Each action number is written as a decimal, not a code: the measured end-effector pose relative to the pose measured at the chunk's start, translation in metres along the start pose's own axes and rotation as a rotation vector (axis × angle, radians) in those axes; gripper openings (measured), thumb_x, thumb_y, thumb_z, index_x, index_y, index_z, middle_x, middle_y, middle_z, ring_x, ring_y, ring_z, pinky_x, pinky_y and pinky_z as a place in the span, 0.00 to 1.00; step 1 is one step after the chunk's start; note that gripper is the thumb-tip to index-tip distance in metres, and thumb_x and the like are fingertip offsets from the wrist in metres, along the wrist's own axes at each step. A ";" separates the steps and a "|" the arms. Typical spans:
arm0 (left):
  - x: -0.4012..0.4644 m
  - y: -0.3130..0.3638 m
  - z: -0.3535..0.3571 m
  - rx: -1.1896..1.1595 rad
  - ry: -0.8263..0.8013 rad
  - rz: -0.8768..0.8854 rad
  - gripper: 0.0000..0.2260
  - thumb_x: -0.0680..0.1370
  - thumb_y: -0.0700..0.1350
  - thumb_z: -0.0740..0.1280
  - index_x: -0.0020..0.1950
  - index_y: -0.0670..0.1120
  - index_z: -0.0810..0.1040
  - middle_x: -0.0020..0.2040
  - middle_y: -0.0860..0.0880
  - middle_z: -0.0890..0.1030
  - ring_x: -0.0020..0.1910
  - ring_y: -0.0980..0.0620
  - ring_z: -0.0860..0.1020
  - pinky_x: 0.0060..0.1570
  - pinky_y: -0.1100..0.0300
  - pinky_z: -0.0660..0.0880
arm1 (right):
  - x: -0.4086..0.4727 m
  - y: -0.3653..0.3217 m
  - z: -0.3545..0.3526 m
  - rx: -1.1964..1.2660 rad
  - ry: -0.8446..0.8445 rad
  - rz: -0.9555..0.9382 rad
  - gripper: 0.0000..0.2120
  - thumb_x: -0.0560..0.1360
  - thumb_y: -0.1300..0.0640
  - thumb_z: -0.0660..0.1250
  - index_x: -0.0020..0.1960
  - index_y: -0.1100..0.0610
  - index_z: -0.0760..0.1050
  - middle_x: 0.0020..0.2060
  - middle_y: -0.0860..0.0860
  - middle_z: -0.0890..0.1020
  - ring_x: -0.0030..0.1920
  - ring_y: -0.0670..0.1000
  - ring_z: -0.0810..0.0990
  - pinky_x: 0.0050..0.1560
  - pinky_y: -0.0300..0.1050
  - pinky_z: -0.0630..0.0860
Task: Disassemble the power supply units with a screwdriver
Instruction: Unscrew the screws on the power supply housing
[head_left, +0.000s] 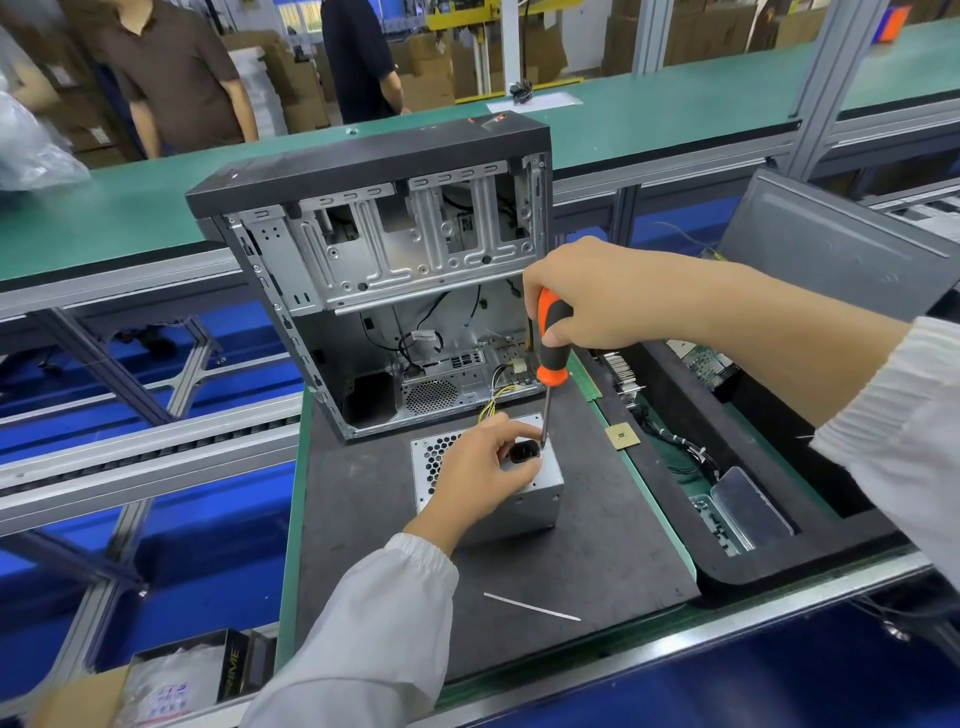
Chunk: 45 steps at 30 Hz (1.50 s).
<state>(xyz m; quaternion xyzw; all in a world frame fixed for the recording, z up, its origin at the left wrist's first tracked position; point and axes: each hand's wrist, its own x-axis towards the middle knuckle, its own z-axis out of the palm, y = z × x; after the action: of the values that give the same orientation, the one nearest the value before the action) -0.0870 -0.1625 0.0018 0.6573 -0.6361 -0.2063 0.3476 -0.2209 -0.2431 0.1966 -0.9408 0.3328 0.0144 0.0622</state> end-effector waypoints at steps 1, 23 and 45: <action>0.000 0.000 0.000 0.001 0.004 0.002 0.11 0.73 0.42 0.72 0.52 0.56 0.82 0.37 0.53 0.69 0.33 0.58 0.68 0.35 0.61 0.64 | 0.000 0.001 0.001 -0.001 0.002 -0.003 0.12 0.76 0.55 0.69 0.57 0.56 0.73 0.49 0.54 0.77 0.46 0.55 0.76 0.45 0.47 0.75; 0.017 0.009 0.011 -0.349 0.108 0.089 0.06 0.78 0.41 0.69 0.45 0.46 0.85 0.36 0.36 0.76 0.37 0.44 0.71 0.40 0.58 0.66 | 0.013 0.009 0.002 -0.281 0.093 -0.050 0.30 0.75 0.30 0.50 0.34 0.56 0.66 0.18 0.51 0.74 0.23 0.51 0.77 0.24 0.39 0.64; 0.015 0.009 0.009 -0.401 0.041 0.104 0.09 0.81 0.41 0.65 0.46 0.44 0.84 0.34 0.58 0.77 0.34 0.60 0.69 0.38 0.68 0.66 | 0.016 0.002 -0.024 -0.235 -0.360 -0.359 0.15 0.75 0.49 0.69 0.60 0.43 0.71 0.47 0.41 0.70 0.53 0.52 0.76 0.52 0.51 0.74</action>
<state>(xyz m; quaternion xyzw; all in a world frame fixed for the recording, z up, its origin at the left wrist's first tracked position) -0.0977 -0.1786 0.0049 0.5453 -0.6081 -0.2974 0.4943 -0.2101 -0.2578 0.2192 -0.9678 0.1405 0.2084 0.0120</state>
